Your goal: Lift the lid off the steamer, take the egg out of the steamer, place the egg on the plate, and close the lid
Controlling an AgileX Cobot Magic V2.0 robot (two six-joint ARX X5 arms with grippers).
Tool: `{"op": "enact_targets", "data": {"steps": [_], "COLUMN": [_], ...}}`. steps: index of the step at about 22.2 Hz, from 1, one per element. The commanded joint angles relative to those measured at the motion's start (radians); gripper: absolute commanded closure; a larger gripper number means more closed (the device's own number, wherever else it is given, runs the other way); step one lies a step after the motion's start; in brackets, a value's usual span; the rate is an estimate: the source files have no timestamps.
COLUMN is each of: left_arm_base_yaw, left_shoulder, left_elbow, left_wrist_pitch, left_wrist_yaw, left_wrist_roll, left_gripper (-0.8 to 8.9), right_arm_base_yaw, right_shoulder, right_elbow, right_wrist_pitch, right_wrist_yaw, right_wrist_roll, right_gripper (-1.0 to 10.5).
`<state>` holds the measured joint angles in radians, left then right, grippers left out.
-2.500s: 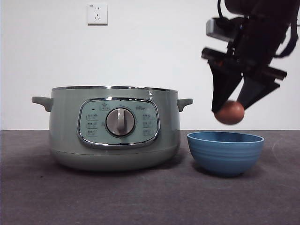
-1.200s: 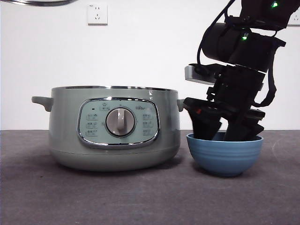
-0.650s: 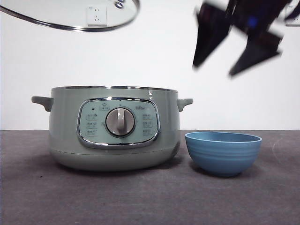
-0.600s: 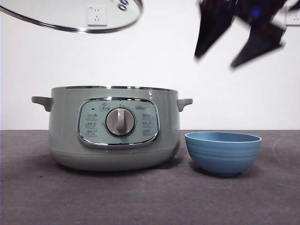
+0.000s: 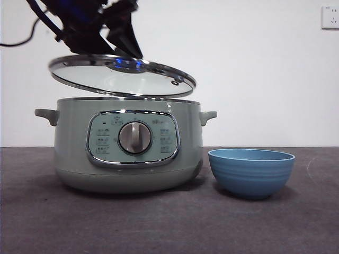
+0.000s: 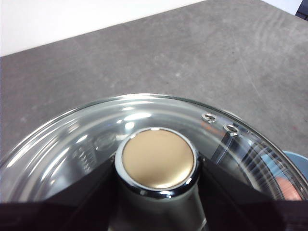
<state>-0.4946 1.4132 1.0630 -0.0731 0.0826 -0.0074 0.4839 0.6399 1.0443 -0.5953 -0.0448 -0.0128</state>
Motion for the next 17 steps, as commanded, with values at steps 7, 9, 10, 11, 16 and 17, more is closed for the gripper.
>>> {"op": "enact_targets", "data": {"steps": [7,9,10,11,16,17], "left_arm_base_yaw": [-0.01,-0.01,-0.01,-0.01,-0.01,-0.01], "left_shoulder": [0.066,0.07,0.07,0.07,0.07,0.071], "left_elbow": [0.006,0.006,0.006,0.006,0.006,0.006], "left_wrist_pitch": [0.1,0.101,0.101,0.101,0.084,0.078], "left_wrist_yaw": [-0.005,-0.007,-0.011,-0.019,-0.029,-0.029], "left_wrist_roll": [0.009,0.009,0.009,0.009,0.009,0.01], "left_gripper": [8.22,8.22,8.22,8.22,8.22,8.22], "right_arm_base_yaw": [0.002,0.002,0.002,0.002,0.002,0.002], "right_shoulder": [-0.037,-0.036,-0.036,-0.036,-0.036,-0.036], "right_elbow": [-0.009,-0.009,-0.009,-0.009,-0.009,-0.009], "right_wrist_pitch": [-0.037,-0.042,-0.043,-0.043,-0.042,-0.042], "right_wrist_yaw": [0.0,0.0,0.0,-0.001,-0.002,-0.002], "right_wrist_roll": [0.023,0.023,0.023,0.023,0.023,0.023], "right_gripper": [4.7,4.7,4.7,4.7,4.7,4.7]}}
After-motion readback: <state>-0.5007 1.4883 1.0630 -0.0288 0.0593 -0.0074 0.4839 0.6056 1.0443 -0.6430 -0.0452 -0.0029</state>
